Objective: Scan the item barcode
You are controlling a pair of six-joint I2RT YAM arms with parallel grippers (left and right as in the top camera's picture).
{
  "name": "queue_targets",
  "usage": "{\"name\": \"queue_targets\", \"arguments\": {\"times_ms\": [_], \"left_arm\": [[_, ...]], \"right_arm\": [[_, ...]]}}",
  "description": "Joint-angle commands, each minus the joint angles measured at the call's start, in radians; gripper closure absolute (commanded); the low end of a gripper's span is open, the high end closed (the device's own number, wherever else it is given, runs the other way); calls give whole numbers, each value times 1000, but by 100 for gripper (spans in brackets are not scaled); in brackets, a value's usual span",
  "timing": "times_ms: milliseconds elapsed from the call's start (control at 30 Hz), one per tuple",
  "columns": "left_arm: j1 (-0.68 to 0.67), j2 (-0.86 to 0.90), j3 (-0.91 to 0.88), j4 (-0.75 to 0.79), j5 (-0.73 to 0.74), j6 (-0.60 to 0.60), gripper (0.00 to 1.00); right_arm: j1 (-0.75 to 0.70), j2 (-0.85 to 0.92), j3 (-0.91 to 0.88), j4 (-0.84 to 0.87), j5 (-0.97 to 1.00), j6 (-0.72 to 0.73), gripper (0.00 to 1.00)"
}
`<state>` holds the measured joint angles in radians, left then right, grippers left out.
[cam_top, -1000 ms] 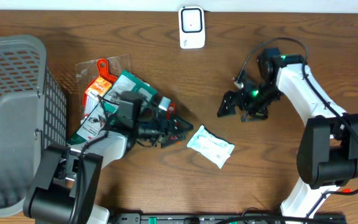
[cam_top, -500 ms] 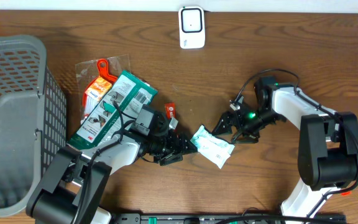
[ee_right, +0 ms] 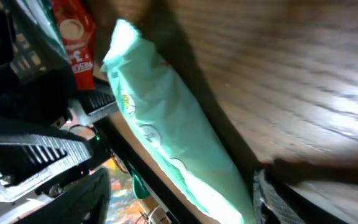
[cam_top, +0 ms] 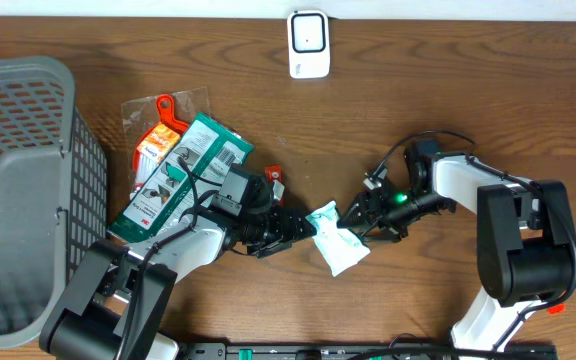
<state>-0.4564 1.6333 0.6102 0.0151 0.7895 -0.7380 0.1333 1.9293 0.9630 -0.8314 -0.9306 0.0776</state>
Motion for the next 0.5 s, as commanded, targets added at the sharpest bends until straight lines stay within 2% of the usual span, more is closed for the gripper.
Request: {"name": "queue_targets", "arguments": {"times_ms": [0, 200, 300, 467], "left_arm": [[0, 27, -18, -11, -153, -10, 24], [0, 27, -18, -3, -159, -26, 24], [0, 27, -18, -3, -159, -26, 24], [0, 27, -18, -4, -171, -26, 25]], "right_arm": [[19, 19, -10, 8, -84, -79, 17], [59, 19, -10, 21, -98, -97, 17], [93, 19, -10, 24, -80, -154, 19], [153, 19, -10, 46, 23, -161, 29]]}}
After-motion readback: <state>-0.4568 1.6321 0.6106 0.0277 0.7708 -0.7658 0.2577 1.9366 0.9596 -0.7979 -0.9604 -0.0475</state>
